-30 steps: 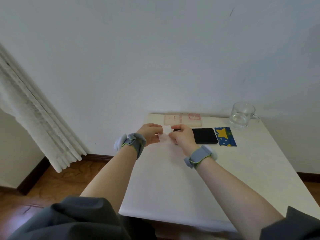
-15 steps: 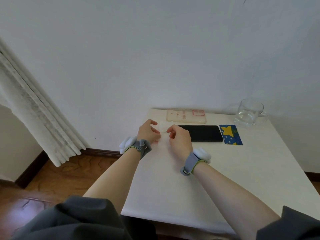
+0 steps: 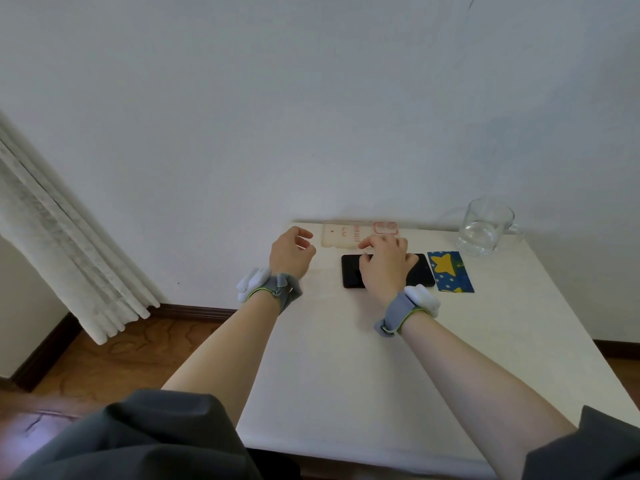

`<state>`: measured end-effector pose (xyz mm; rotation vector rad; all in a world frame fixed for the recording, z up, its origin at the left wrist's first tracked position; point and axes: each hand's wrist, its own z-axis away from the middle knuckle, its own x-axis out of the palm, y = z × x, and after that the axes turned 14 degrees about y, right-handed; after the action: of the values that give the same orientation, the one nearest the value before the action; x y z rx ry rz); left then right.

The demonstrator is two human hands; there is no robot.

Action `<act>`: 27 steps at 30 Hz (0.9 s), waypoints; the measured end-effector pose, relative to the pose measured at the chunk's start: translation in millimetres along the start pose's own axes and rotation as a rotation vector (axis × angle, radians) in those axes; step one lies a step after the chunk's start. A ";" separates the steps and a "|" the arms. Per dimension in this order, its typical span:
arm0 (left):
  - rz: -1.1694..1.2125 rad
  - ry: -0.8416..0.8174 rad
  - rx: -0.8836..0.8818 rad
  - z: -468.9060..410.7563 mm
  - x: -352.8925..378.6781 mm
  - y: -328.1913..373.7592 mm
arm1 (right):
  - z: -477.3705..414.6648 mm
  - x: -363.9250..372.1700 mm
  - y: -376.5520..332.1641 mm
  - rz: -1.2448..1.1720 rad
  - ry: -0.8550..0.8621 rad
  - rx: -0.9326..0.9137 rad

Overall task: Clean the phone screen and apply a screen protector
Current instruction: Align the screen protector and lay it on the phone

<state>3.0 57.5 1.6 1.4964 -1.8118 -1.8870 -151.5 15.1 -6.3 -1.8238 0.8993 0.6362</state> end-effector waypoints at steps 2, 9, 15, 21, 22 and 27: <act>-0.016 -0.010 0.014 -1.3 9.0 7.5 | -8.1 -1.0 6.7 0.048 -0.006 0.030; -0.107 -0.110 0.138 -9.4 46.3 19.6 | -35.4 -2.7 35.8 0.187 0.022 0.173; -0.220 -0.179 0.267 -14.1 75.8 29.7 | -56.8 -11.2 68.3 0.231 0.091 0.308; -0.417 -0.211 0.352 -15.7 85.6 28.2 | -59.6 -12.7 86.9 0.159 0.081 0.422; -0.431 -0.219 0.347 -15.4 88.1 28.6 | -60.7 -12.7 89.9 0.123 0.084 0.461; -0.451 -0.221 0.339 -16.2 90.6 27.5 | -65.7 2.1 99.2 -0.013 0.089 0.500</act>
<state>-45.2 -22.1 -21.8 2.0269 -2.1181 -2.0837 -228.1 -71.5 -34.8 -1.4123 1.0005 0.2860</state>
